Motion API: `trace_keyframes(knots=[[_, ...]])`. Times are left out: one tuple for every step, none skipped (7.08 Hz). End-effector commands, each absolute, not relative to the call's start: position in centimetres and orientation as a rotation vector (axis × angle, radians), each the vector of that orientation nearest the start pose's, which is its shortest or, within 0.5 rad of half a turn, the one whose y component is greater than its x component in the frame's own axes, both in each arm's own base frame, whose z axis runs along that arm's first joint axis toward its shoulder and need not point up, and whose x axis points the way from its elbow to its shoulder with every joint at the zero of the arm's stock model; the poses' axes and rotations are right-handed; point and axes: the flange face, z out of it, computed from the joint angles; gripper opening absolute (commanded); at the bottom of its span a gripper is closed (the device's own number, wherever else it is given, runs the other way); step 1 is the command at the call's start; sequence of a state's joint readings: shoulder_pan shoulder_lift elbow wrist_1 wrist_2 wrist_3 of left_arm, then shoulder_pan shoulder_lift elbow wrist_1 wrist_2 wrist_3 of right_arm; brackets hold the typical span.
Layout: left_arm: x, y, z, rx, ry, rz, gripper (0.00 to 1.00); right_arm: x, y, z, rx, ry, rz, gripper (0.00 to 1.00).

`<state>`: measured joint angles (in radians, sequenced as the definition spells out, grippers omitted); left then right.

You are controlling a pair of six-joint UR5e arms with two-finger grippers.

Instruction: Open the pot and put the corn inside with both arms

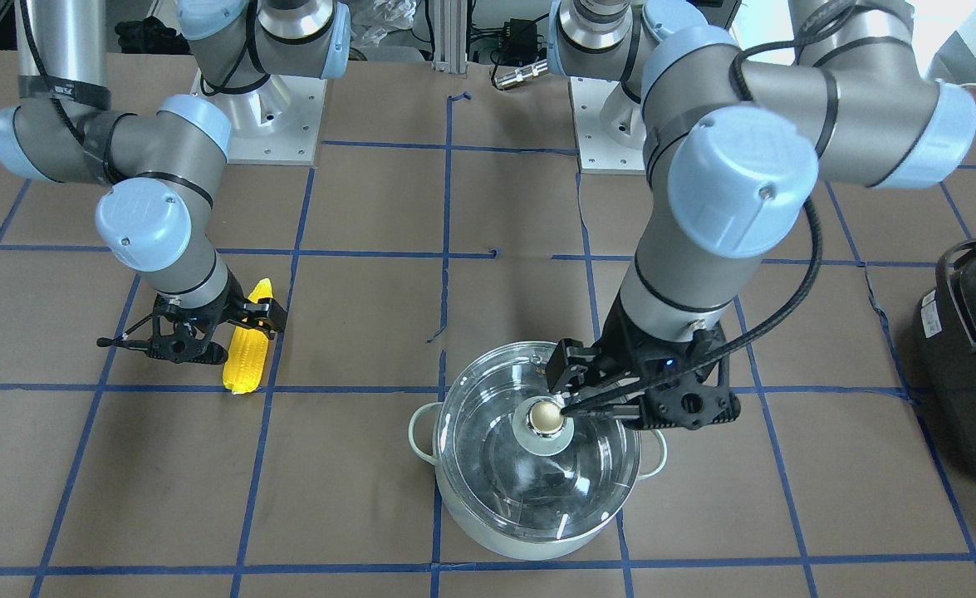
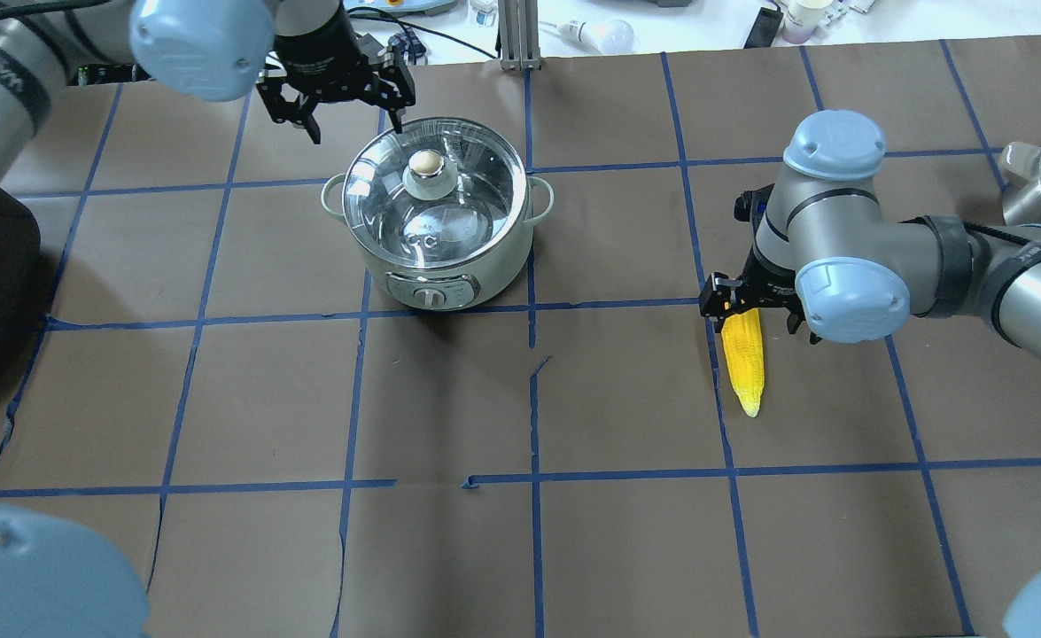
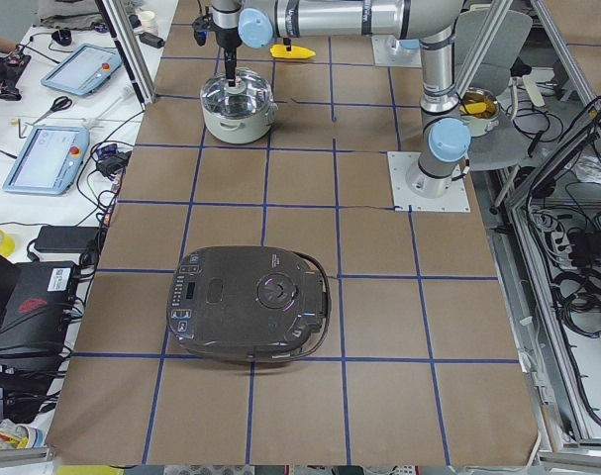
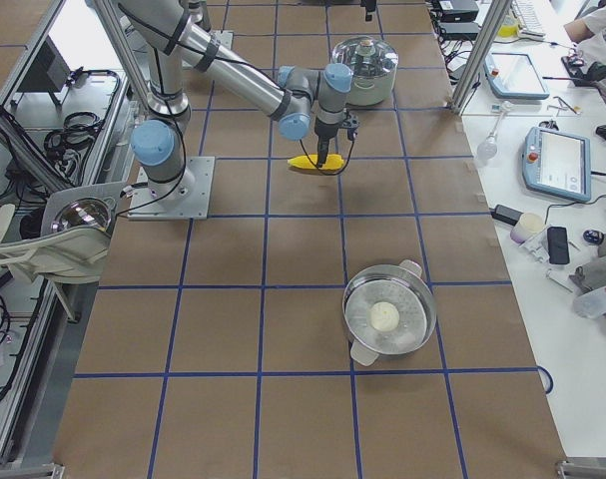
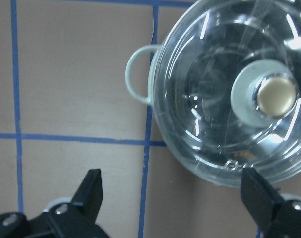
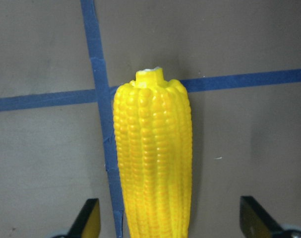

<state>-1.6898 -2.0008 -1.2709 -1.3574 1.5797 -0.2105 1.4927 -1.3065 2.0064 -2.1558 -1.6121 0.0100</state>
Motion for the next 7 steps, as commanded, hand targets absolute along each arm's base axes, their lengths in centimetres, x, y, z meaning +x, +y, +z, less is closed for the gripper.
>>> trace_keyframes(knots=[[-25.1, -67.7, 36.4, -0.078, 3.141, -0.144, 1.0, 9.1, -50.9, 19.8, 0.147, 3.15, 0.216, 1.0], [-25.4, -67.8, 35.2, -0.073, 3.139, -0.113, 1.0, 9.2, -51.3, 19.0, 0.15, 3.139, 0.211, 1.0], [-25.3, -67.5, 35.2, -0.073, 3.139, -0.096, 1.0, 9.2, -51.6, 18.2, 0.151, 3.14, 0.201, 0.98], [-25.6, -67.4, 34.4, -0.068, 3.136, -0.075, 0.99, 9.2, -51.8, 17.3, 0.15, 3.141, 0.211, 0.86], [-25.7, -67.1, 33.7, -0.065, 3.138, -0.055, 0.97, 9.2, -51.9, 17.4, 0.155, 3.141, 0.204, 0.42], [-25.9, -67.1, 33.5, -0.07, 3.144, -0.051, 0.97, 9.1, -52.0, 17.5, 0.155, 3.14, 0.201, 0.0], [-26.0, -67.0, 33.3, -0.065, 3.14, -0.04, 0.86, 9.1, -52.2, 17.8, 0.153, 3.141, 0.191, 0.0]])
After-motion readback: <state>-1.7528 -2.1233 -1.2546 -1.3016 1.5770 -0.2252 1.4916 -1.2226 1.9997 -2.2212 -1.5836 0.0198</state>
